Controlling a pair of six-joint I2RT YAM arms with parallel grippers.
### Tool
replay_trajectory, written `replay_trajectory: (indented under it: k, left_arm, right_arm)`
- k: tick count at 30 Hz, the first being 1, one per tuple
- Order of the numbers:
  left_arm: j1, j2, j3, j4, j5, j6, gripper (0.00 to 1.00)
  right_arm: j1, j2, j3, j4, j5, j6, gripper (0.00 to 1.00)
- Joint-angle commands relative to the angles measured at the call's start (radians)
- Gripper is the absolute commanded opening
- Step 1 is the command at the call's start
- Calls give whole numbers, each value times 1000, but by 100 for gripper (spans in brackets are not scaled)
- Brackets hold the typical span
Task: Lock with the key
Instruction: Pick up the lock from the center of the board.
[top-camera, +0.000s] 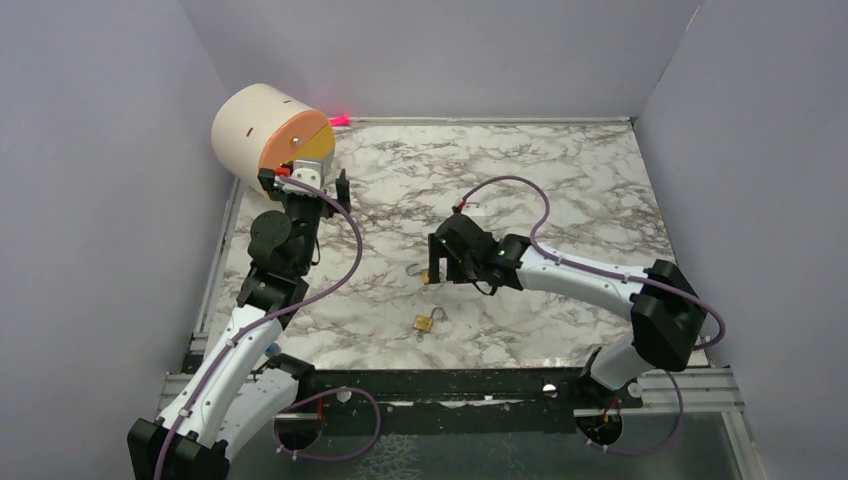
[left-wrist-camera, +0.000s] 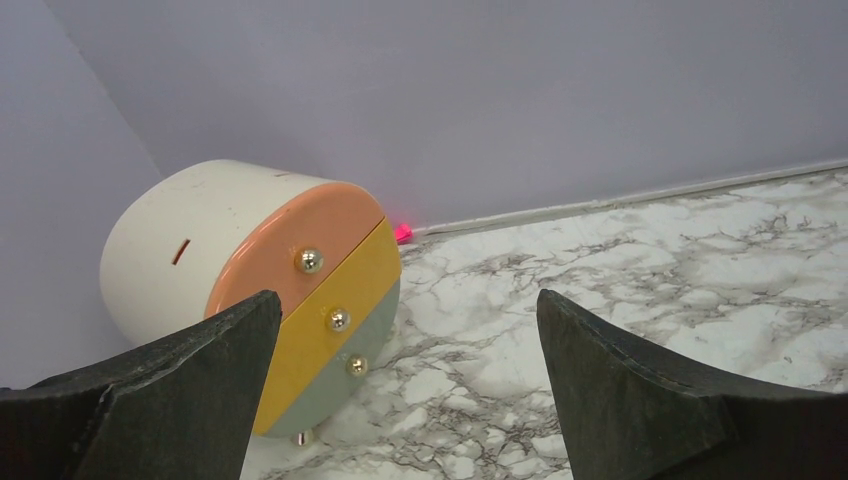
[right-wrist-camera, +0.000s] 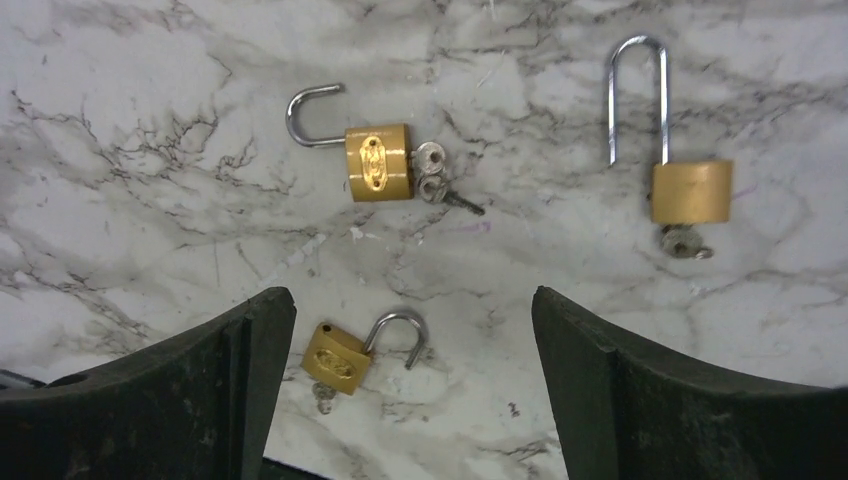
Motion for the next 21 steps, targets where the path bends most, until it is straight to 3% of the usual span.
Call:
replay_trajectory:
  k: [1,4,11,16,21]
  left_arm:
    - [4,-31,9,9,34,-20,99]
    - [4,-53,8,7,40,-28,99]
    - [4,-48,24,-21,58,-43,99]
    - [4,-53,29,-29,48,-41,99]
    - [4,-75,27,-30,36,-32,99]
  right_arm:
    - [30,97,120,-191,-83,315,92]
    - [33,172,138,-239,-148,421,91]
    - [35,250,156,-164,-338,510,76]
    - [89,353,336,-335,-352,521,76]
    - [117,446,395,-453,-375,555,73]
